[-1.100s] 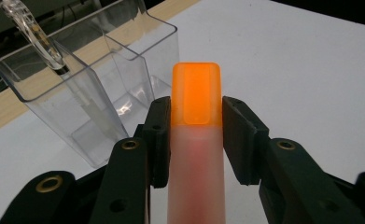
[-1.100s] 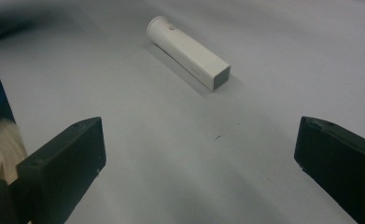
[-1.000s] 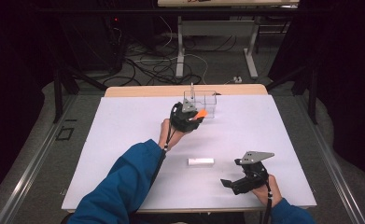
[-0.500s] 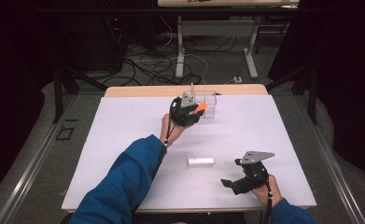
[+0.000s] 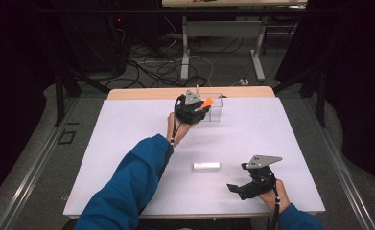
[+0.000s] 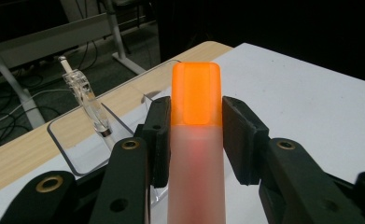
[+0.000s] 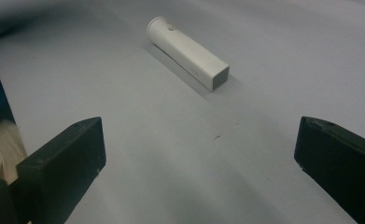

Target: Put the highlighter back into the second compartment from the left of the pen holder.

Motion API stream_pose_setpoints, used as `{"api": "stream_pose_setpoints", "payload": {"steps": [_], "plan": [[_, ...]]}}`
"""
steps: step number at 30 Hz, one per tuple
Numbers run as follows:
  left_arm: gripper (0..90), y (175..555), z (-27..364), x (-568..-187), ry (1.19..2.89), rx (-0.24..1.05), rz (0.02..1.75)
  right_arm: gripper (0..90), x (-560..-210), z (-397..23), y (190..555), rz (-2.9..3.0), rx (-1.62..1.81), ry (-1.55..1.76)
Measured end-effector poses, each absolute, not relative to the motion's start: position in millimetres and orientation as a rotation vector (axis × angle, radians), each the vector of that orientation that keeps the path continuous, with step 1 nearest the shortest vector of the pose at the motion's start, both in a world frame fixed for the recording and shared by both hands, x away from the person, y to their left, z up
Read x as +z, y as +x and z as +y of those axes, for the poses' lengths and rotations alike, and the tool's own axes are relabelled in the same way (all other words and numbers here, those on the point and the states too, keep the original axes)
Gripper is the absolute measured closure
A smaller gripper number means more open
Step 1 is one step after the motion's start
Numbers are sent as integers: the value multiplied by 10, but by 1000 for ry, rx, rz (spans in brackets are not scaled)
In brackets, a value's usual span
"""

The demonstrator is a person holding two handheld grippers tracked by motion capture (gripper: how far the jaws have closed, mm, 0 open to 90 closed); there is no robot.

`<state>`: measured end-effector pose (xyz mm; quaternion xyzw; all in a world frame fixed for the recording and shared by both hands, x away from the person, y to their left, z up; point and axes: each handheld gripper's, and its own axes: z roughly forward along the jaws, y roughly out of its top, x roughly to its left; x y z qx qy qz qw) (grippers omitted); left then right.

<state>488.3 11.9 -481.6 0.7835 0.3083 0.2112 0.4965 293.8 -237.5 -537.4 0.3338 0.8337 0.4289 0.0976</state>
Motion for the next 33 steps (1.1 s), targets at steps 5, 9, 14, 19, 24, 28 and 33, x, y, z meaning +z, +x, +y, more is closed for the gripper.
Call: {"api": "stream_pose_setpoints", "payload": {"steps": [5,9,14,19,24,28,33], "plan": [[648,4942,110,-4800,1878,526,751,16,-5375,-2375,2940,2470,1270,989],[648,4982,91,-4774,1864,530,748,16,-5376,-2376,2939,2470,1272,992],[647,5034,66,-4756,1848,539,739,16,-5376,-2377,2939,2470,1272,994],[647,5087,41,-4733,1824,553,736,16,-5376,-2378,2939,2471,1273,994],[647,5151,12,-4694,1799,558,737,16,-5375,-2379,2937,2473,1273,998],[647,5200,-29,-4679,1782,567,725,16,-5376,-2379,2935,2472,1271,1004],[647,5270,-75,-4684,1760,579,726,16,-5372,-2387,2939,2477,1267,993]]}}
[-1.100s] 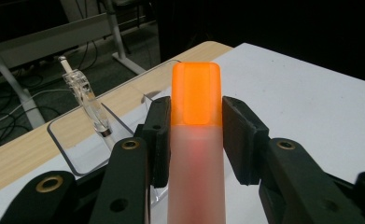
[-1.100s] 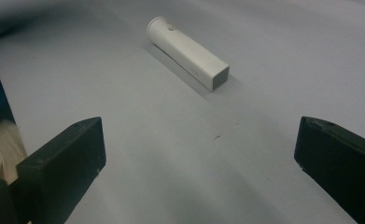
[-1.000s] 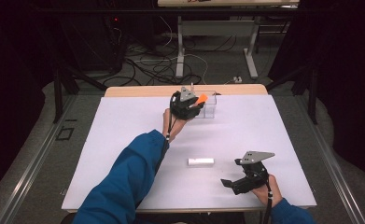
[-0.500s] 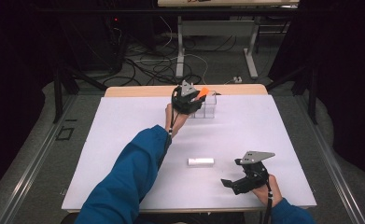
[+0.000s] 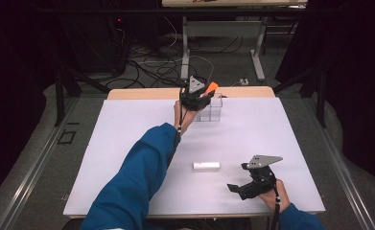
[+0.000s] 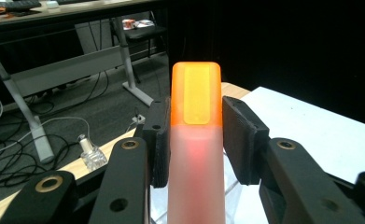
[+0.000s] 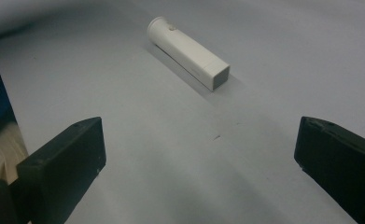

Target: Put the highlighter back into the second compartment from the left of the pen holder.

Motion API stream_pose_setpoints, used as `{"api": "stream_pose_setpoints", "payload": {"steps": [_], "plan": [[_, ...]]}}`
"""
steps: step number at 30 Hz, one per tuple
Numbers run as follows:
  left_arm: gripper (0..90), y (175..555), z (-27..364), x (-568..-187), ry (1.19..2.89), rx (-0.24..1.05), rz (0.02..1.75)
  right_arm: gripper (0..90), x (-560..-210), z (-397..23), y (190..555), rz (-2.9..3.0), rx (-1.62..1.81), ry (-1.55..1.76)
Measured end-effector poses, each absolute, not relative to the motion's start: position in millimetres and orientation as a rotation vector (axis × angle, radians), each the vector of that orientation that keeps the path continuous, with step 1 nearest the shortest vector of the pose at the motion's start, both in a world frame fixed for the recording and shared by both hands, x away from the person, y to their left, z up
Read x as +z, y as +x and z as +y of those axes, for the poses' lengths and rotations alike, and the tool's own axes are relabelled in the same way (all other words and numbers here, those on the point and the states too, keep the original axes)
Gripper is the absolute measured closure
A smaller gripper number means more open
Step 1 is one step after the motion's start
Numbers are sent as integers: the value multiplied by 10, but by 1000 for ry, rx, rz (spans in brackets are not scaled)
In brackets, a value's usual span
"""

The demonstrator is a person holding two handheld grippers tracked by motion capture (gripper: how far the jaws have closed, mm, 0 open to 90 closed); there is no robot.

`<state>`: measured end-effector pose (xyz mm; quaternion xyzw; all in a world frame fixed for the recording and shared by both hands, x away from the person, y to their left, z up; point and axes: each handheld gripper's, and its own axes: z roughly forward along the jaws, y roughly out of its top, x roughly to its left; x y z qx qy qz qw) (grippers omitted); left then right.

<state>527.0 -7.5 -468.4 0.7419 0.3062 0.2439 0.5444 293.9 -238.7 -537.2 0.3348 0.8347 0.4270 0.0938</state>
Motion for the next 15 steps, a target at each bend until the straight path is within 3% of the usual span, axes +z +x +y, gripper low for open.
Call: {"api": "stream_pose_setpoints", "payload": {"steps": [15], "plan": [[647,5473,-116,-4670,1711,601,746,16,-5388,-2388,2950,2470,1289,1000]]}}
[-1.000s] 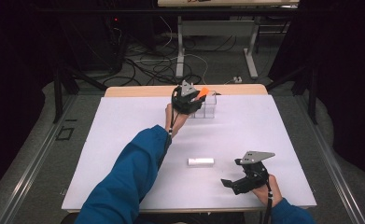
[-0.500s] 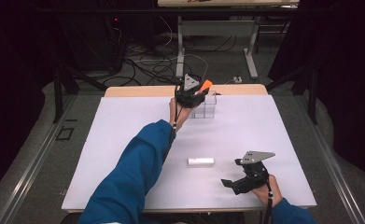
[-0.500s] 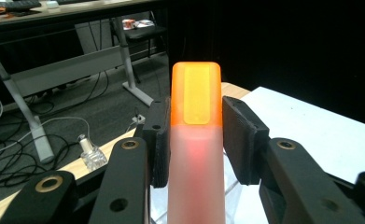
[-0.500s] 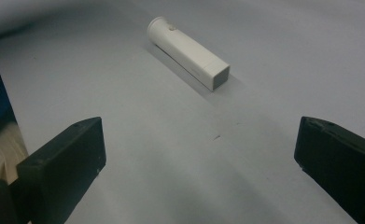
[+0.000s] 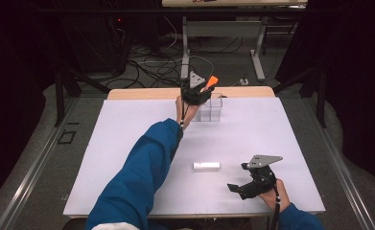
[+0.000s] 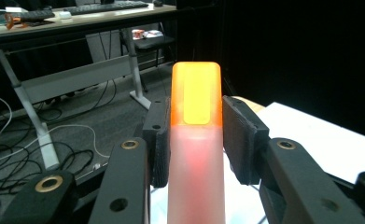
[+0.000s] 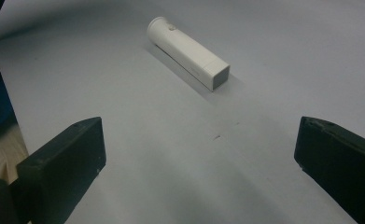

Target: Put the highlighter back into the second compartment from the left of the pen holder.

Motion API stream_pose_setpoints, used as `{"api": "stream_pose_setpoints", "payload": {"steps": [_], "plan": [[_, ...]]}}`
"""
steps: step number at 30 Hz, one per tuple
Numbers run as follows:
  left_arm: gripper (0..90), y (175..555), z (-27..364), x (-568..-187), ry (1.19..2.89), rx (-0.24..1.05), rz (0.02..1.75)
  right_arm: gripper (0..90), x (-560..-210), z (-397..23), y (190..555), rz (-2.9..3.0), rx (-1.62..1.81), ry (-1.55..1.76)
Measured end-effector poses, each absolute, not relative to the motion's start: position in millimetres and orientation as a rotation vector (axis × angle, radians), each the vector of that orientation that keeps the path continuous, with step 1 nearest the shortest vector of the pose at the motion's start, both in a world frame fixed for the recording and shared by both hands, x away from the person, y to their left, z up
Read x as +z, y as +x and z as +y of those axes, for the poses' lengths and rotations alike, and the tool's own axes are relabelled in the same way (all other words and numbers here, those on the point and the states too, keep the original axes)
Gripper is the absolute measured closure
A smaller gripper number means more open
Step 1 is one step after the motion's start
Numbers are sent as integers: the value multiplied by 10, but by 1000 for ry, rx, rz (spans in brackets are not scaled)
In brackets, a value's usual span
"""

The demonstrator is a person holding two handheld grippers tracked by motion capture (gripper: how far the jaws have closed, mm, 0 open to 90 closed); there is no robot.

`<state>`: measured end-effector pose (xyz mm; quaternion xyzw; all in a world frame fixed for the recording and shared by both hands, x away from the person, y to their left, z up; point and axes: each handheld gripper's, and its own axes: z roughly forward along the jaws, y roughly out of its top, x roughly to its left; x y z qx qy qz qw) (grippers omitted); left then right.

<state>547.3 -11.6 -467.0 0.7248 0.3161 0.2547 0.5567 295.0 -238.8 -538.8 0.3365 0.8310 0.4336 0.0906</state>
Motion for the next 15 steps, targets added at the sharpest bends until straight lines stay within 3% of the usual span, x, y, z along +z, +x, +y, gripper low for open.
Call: {"api": "stream_pose_setpoints", "payload": {"steps": [15], "plan": [[647,5607,-236,-4747,1696,614,749,16,-5385,-2388,2946,2470,1294,1002]]}}
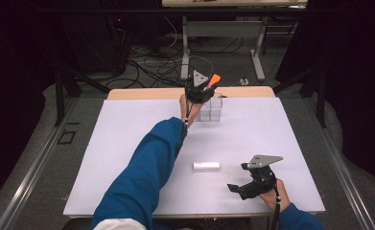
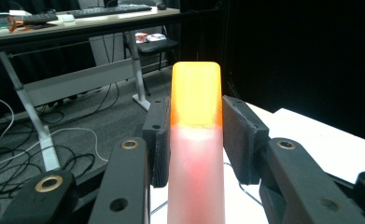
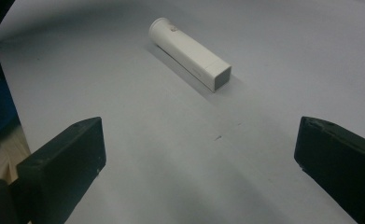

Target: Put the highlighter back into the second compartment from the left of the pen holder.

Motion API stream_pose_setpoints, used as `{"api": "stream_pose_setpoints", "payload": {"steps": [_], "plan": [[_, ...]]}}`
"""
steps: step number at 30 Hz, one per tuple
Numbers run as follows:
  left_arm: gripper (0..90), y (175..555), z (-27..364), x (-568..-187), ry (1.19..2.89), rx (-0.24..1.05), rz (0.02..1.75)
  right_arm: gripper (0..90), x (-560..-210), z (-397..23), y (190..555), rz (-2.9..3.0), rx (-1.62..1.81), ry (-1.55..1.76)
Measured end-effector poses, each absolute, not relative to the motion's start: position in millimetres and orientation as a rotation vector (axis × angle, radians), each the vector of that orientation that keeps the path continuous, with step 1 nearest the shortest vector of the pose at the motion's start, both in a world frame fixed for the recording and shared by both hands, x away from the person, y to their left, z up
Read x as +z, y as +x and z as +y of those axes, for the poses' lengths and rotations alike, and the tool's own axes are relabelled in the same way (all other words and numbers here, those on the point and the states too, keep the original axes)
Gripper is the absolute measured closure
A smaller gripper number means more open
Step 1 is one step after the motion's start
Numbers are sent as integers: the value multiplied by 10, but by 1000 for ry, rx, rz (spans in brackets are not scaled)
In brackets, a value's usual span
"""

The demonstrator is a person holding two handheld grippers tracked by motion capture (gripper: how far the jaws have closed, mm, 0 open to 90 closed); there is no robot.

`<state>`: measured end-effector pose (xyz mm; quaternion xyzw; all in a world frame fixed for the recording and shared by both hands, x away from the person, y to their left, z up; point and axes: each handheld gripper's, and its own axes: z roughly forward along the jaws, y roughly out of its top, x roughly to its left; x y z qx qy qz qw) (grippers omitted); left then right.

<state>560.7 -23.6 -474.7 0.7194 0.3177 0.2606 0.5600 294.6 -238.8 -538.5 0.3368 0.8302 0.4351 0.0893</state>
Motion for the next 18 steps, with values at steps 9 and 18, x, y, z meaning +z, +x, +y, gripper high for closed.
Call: {"api": "stream_pose_setpoints", "payload": {"steps": [9,18], "plan": [[647,5650,-267,-4816,1676,609,773,16,-5385,-2391,2946,2476,1301,992],[644,5649,-281,-4846,1707,602,773,16,-5385,-2390,2943,2478,1302,1000]]}}
